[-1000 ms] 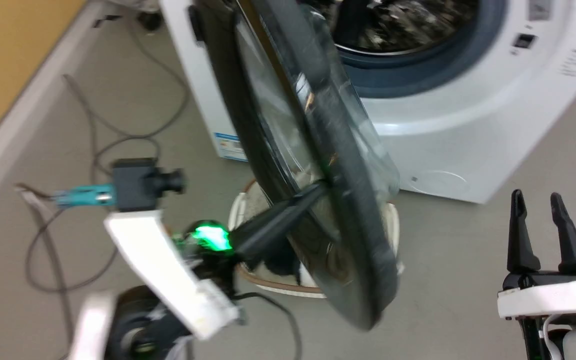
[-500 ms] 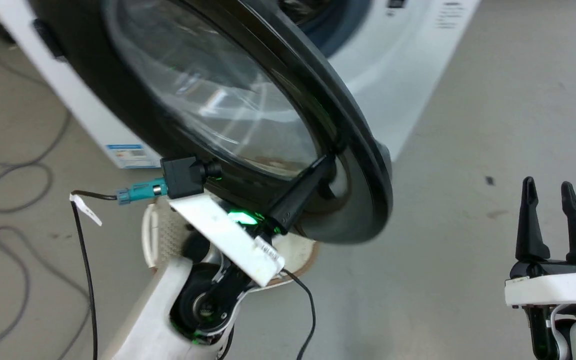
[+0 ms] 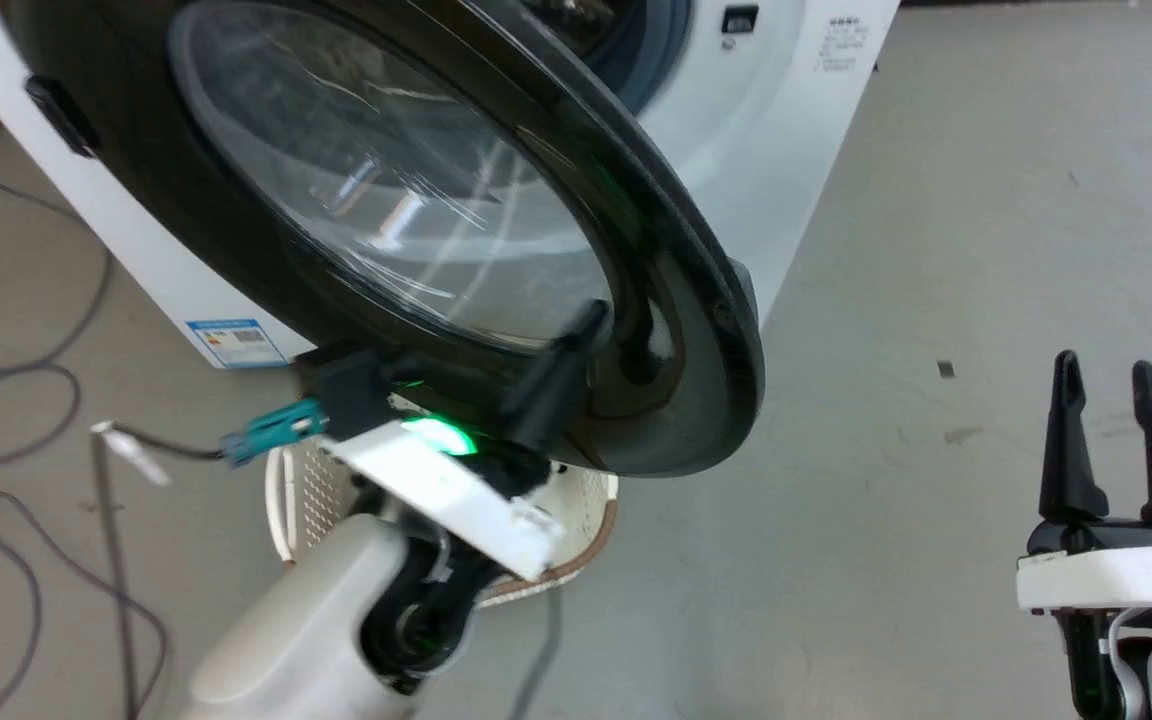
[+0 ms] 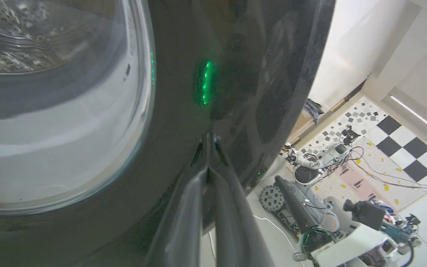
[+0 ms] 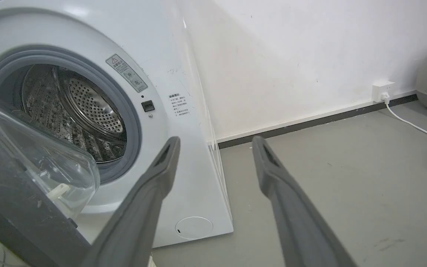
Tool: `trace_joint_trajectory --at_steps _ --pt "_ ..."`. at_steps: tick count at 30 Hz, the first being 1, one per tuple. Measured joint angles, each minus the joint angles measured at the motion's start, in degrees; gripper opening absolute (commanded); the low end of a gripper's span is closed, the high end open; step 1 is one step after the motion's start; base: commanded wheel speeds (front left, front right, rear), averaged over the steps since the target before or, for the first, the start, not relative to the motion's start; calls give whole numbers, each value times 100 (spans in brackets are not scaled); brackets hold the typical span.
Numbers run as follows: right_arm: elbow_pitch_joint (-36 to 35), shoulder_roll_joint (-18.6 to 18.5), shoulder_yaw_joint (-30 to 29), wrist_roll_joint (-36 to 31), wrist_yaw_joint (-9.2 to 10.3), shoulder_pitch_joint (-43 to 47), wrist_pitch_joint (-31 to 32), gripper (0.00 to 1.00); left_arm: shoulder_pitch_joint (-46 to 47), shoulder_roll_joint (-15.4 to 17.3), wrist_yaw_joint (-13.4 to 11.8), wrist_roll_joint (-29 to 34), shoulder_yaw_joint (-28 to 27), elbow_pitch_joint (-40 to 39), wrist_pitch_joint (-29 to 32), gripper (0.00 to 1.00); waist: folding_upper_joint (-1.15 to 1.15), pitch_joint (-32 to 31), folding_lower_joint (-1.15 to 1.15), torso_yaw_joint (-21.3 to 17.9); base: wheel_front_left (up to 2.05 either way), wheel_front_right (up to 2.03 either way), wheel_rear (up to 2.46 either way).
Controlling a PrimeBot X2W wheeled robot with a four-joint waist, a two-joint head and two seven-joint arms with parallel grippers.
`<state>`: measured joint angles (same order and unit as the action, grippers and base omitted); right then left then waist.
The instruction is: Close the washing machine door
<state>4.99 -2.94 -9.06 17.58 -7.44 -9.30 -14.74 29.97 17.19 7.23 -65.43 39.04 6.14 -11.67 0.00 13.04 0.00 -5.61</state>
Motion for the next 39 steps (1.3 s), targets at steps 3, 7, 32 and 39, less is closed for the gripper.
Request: trace_joint_trajectory --at_steps 3,7,32,39 --pt "-178 0 -29 -129 0 1 0 100 40 229 -4 737 -109 246 -253 0 0 -119 0 72 0 0 0" --pt "-483 -1 -48 -243 0 -5 0 100 53 392 -483 1975 -687 197 -301 0 0 -253 0 207 0 0 0" --pt "-2160 -359 1467 -647 0 -1148 -1 100 -2737 -261 -2683 5588 -3381 -1535 -309 100 0 -494 0 918 0 0 0" --pt "-2361 -1068 2920 -307 0 -1424 -2 0 -2867 -622 -2360 5787 -3353 -1399 -308 100 0 -416 0 1044 0 0 0"
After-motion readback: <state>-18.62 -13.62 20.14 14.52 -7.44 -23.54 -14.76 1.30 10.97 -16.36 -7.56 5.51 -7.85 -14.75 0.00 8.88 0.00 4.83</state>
